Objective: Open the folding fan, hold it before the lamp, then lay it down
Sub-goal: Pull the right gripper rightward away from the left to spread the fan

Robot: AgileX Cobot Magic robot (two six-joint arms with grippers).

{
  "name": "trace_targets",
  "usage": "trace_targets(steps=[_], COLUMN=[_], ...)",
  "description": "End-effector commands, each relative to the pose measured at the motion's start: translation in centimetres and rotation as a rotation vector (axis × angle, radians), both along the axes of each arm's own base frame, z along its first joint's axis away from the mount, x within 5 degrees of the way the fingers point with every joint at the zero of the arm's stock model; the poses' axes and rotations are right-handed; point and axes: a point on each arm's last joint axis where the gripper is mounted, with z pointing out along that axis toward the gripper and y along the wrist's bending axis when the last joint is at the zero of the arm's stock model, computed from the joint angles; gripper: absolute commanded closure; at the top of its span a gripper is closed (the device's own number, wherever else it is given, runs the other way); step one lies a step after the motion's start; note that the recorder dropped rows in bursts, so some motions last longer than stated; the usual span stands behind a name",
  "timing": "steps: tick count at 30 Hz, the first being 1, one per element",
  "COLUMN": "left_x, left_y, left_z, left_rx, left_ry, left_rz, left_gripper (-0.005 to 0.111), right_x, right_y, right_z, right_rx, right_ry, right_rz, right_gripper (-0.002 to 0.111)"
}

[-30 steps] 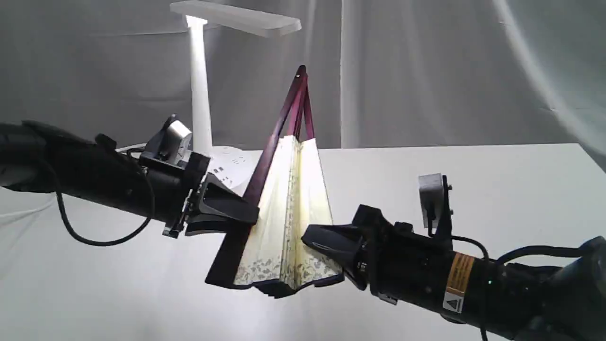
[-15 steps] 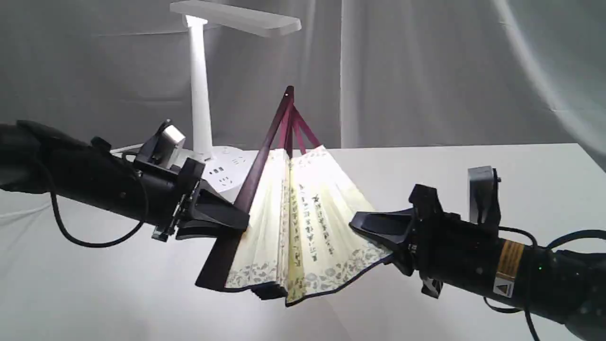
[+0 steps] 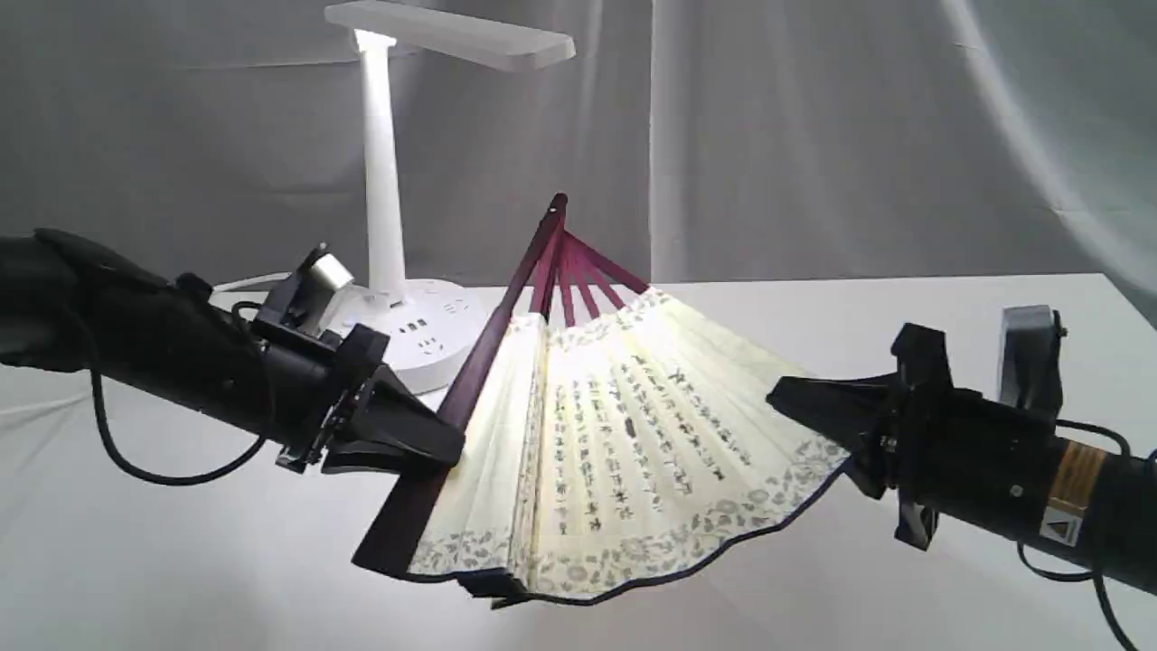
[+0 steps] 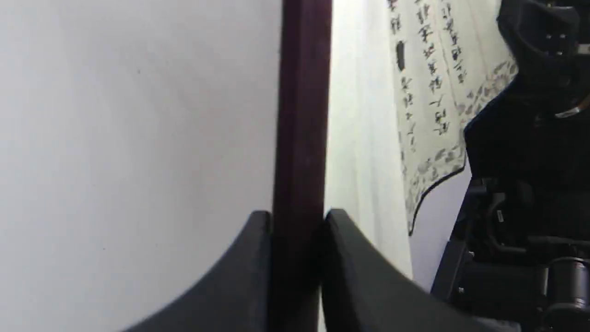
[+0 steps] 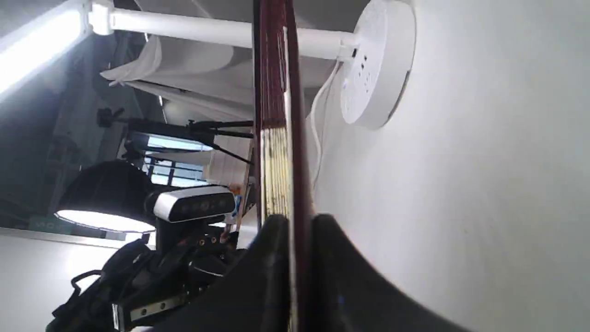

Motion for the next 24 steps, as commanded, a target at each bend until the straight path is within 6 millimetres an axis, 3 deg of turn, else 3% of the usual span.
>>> trace_targets(steps=[1,10,19,24], left_x=[0.0,0.2,0.0,-0.2], left_y=[0.6,2.6,2.9,3.0], left_z=[0.3,-0.1,-0.5,-0.6], left_rx=[0.024,0.065,0.109,0.132], left_ry=[-0.014,-0.012,-0.02,-0.023], left_rz=[-0.009,0.006,-0.034,-0.053], left_gripper=[0.107,0.107,0.107,0.107], right_x=[0.4,0.6,3.3,3.9], right_y=[-1.3,-3.4,-3.9,-5.1], right_z=[0.2,0.2,2.6,3.2], right_rx=[-0.002,-0.004,-0.01,-0.007], right_ry=[-0.006,-0.004,-0.089,-0.109], right_rz=[-0.048,-0.102,-0.044,-0.084], right_gripper=[0.108,0.108,0.108,0.108])
